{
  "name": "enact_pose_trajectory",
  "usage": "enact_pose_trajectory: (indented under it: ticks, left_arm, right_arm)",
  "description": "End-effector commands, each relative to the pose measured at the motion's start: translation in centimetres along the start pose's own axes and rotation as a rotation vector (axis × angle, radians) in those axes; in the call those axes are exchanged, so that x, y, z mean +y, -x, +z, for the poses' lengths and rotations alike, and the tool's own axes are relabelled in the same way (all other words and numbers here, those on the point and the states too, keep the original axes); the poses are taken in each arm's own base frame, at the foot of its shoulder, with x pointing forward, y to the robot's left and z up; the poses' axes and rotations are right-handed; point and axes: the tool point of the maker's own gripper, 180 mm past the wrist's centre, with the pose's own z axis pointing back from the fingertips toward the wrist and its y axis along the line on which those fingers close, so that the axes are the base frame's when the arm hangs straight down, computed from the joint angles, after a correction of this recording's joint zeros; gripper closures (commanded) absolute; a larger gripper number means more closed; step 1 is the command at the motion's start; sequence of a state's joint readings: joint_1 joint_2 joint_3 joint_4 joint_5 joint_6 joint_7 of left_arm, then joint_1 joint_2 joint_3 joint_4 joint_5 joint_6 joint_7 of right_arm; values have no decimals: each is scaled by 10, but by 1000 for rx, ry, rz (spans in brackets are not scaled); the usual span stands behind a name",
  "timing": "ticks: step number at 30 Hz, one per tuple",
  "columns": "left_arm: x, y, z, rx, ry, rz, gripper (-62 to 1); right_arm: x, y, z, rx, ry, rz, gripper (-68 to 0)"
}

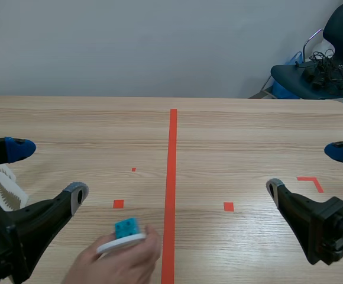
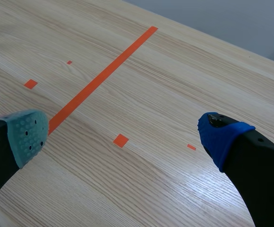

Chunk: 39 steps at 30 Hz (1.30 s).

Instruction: Do the leaf sorting experiment

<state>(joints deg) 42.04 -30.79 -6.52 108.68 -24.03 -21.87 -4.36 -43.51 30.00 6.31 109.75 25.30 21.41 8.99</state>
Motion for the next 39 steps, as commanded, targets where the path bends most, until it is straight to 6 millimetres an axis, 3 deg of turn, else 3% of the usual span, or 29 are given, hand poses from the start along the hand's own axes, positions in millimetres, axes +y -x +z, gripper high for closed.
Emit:
enact_pose_trajectory:
  ticks: [1, 26, 32, 39]
  left_arm:
    - [1, -5, 0, -22, -3, 5, -623]
    - [1, 3, 0, 23, -2, 5, -623]
    - [1, 3, 0, 22, -2, 5, -623]
    - [1, 3, 0, 22, -3, 5, -623]
  right_arm:
    - [-4, -14, -2, -47, 7, 7, -679]
    - [-3, -14, -3, -51, 2, 7, -679]
    - [7, -7, -26, -57, -58, -20, -679]
    - [43, 13, -68, -65, -203, 2, -679]
